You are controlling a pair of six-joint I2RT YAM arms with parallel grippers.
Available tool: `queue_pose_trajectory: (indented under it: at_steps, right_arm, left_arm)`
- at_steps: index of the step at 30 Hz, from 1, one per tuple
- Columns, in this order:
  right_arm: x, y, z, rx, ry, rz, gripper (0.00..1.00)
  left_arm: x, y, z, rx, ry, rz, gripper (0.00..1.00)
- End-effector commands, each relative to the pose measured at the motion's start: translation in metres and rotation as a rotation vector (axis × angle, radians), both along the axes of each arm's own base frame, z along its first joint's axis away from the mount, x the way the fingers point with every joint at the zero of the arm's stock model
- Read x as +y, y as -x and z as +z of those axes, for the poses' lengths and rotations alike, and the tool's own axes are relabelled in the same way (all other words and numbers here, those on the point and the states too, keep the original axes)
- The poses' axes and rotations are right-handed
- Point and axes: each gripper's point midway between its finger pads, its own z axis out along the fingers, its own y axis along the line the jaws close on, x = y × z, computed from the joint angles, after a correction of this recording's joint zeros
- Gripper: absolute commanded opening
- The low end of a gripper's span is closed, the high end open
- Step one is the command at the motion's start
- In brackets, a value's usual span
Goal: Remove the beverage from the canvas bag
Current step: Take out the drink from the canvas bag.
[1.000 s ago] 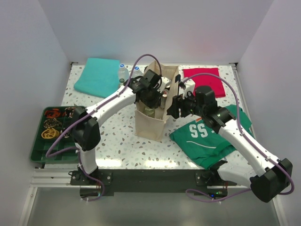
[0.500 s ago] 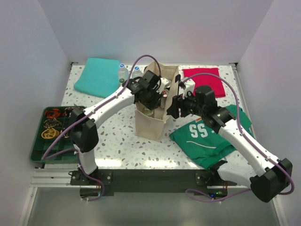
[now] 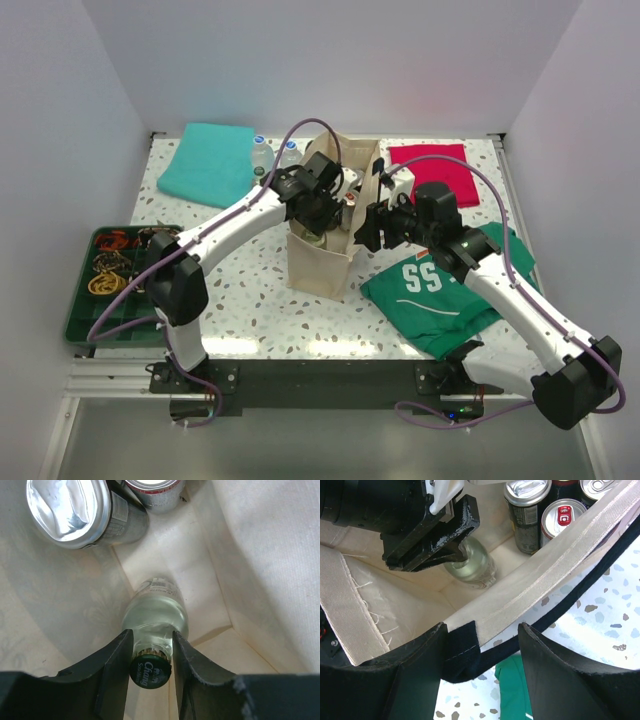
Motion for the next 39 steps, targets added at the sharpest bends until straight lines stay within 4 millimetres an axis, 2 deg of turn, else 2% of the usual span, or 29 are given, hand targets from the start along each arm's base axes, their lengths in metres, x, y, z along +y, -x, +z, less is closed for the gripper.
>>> queue_pose_trajectory:
  at_steps: [1, 9, 16, 23, 27, 39]
  right_arm:
    - [0.006, -0.002, 0.007, -0.023, -0.02, 0.022, 0.62]
    - [0.006, -0.003, 0.008, -0.025, -0.018, 0.02, 0.62]
    - [0.006, -0.002, 0.008, -0.023, -0.019, 0.018, 0.62]
    - [0.005, -0.002, 0.01, -0.026, -0.022, 0.015, 0.62]
    - [0.005, -0.002, 0.01, -0.028, -0.027, 0.015, 0.62]
    - [0.005, -0.002, 0.01, -0.026, -0.027, 0.016, 0.62]
  left_arm:
    - [0.005, 0.012, 0.017, -0.009, 0.009, 0.007, 0.38]
    - [0.004, 0.016, 0.015, 0.0, 0.014, -0.007, 0.0]
    - [-0.002, 0.009, 0.036, -0.055, 0.058, -0.01, 0.0]
    - [-0.014, -0.006, 0.092, -0.163, 0.135, -0.016, 0.0]
    - [-0.016, -0.012, 0.117, -0.201, 0.154, -0.016, 0.0]
    - [-0.011, -0.013, 0.158, -0.275, 0.192, -0.006, 0.0]
